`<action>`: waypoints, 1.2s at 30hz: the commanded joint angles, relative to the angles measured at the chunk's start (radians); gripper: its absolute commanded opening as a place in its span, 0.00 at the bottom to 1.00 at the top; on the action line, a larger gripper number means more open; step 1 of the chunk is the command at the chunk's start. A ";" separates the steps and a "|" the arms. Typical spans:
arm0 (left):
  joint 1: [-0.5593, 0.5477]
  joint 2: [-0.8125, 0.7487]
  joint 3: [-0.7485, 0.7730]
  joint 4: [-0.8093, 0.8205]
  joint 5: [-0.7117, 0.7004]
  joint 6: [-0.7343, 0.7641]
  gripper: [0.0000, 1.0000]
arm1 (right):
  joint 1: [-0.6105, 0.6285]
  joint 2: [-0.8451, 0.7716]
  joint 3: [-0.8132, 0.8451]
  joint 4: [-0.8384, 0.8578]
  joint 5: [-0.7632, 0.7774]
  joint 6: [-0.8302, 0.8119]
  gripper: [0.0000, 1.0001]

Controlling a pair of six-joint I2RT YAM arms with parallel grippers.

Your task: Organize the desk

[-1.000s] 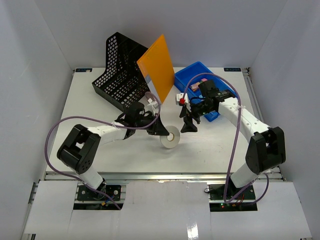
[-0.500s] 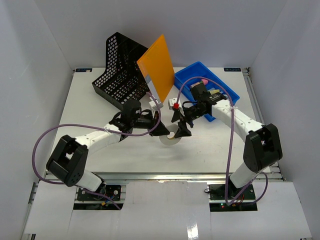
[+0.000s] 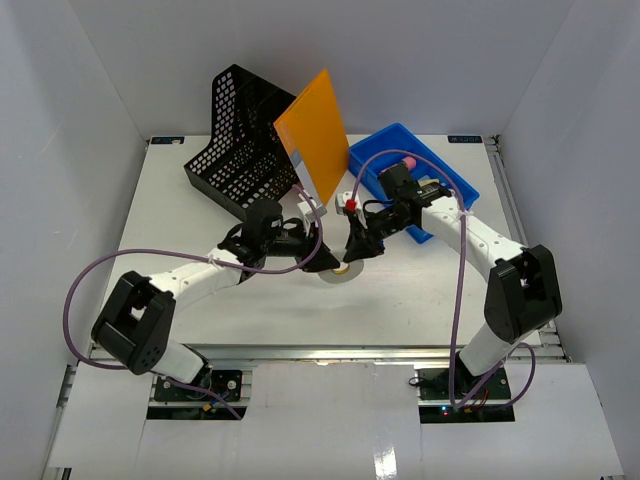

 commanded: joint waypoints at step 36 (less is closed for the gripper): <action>0.002 -0.843 -0.288 -0.242 -0.875 -0.184 0.98 | -0.432 0.589 0.638 0.809 0.647 1.515 0.08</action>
